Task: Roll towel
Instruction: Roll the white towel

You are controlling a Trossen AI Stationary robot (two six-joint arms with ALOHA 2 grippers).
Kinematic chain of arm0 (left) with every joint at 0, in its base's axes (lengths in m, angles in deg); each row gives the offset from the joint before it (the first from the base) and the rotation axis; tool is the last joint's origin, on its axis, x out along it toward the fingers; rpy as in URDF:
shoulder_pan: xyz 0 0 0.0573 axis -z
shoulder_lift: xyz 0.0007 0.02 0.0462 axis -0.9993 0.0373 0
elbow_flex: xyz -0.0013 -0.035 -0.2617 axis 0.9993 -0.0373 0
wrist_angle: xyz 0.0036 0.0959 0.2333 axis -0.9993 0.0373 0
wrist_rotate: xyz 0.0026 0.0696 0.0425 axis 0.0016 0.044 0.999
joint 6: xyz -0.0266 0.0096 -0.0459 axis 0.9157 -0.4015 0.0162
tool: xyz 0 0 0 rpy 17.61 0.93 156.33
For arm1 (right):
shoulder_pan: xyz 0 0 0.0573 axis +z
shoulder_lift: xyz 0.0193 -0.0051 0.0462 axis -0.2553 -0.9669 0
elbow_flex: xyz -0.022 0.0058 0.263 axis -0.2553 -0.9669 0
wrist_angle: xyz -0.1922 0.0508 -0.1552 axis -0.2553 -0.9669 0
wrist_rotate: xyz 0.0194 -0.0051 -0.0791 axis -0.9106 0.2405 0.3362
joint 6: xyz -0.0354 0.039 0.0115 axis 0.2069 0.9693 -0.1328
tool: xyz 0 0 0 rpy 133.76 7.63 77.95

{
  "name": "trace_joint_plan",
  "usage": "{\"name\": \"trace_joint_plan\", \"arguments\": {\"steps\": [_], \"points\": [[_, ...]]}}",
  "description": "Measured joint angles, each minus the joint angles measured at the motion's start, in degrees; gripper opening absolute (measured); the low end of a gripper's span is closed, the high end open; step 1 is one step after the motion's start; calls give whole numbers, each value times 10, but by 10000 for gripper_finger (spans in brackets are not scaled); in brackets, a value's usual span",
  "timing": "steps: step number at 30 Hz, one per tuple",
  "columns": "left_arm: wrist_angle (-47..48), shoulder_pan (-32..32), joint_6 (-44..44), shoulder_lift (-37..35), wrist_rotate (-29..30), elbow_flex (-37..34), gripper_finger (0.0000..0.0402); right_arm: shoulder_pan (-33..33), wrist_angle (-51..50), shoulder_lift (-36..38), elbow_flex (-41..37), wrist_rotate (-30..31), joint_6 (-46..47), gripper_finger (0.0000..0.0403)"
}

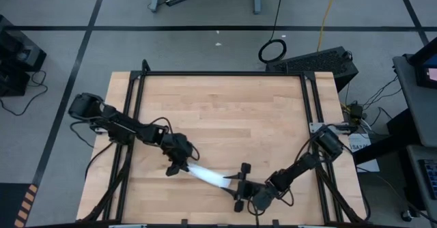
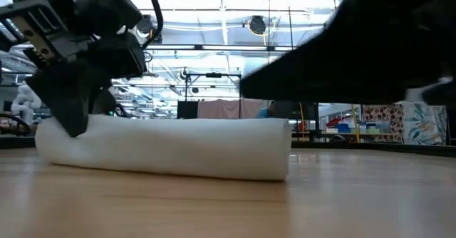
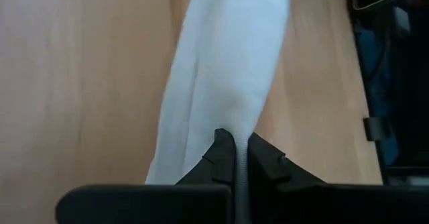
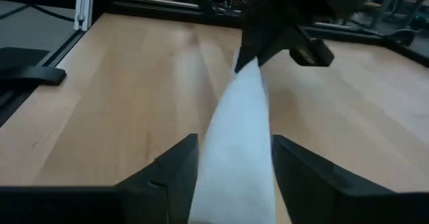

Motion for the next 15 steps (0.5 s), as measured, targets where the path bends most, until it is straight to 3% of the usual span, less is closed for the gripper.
{"name": "trace_joint_plan", "arguments": {"steps": [11, 15], "points": [[-3, -27, 39, 37, -48, 0, 12, -53, 23, -8, 23, -69, 16, 69], [-4, -27, 39, 41, -49, 0, 12, -78, 26, -8, 22, -139, 56, 30]]}}
